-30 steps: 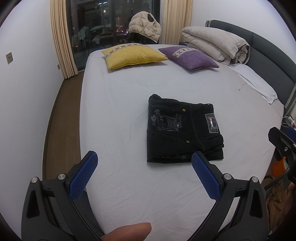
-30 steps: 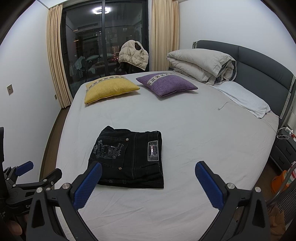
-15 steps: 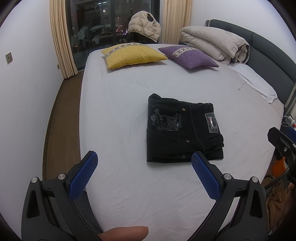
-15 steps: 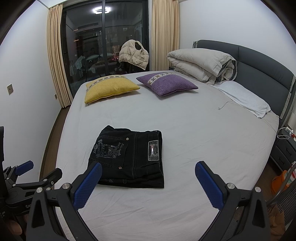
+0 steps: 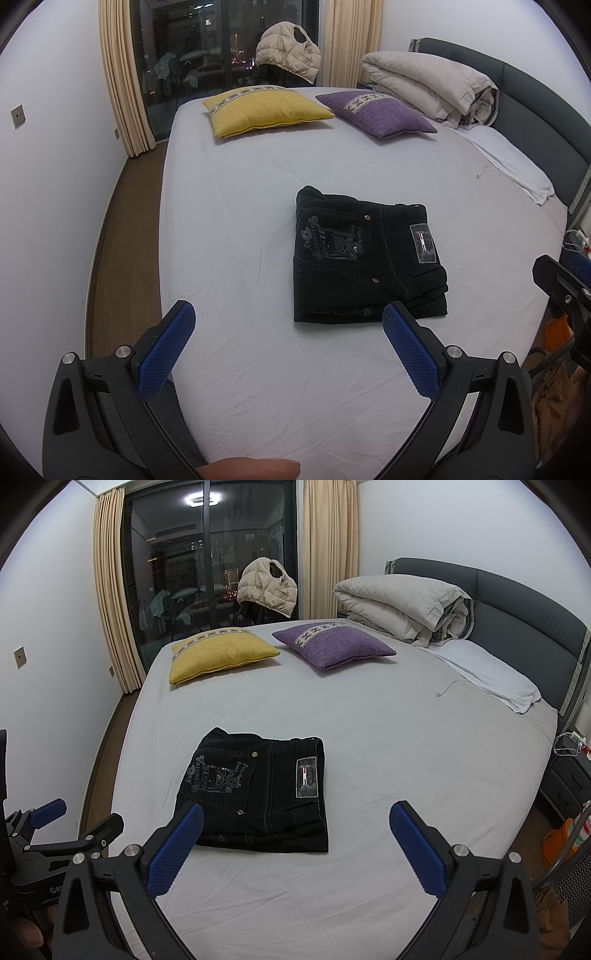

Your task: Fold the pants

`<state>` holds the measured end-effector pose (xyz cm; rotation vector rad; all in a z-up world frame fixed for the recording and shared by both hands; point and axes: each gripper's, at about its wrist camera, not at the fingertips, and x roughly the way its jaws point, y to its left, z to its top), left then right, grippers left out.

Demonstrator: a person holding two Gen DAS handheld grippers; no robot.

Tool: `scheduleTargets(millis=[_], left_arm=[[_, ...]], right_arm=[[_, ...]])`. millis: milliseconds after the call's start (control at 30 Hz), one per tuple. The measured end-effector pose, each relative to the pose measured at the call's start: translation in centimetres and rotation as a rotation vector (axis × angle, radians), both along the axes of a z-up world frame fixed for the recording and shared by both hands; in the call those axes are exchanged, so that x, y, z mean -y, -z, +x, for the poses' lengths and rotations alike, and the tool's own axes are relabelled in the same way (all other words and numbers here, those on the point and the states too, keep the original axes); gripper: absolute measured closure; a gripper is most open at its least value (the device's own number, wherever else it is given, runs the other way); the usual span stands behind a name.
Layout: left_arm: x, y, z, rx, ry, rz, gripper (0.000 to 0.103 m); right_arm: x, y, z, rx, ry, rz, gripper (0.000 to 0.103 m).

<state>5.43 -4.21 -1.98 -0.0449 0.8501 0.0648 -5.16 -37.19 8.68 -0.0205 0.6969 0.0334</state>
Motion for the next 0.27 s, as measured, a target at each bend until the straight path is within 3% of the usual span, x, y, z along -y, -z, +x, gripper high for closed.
scheduleTargets(millis=[267], left_arm=[[-0.11,0.17,0.03,0.004,-0.004,-0.006,0.0]], right_arm=[[0.08,0.38,-0.21,-0.002,0.0,0.002,0.0]])
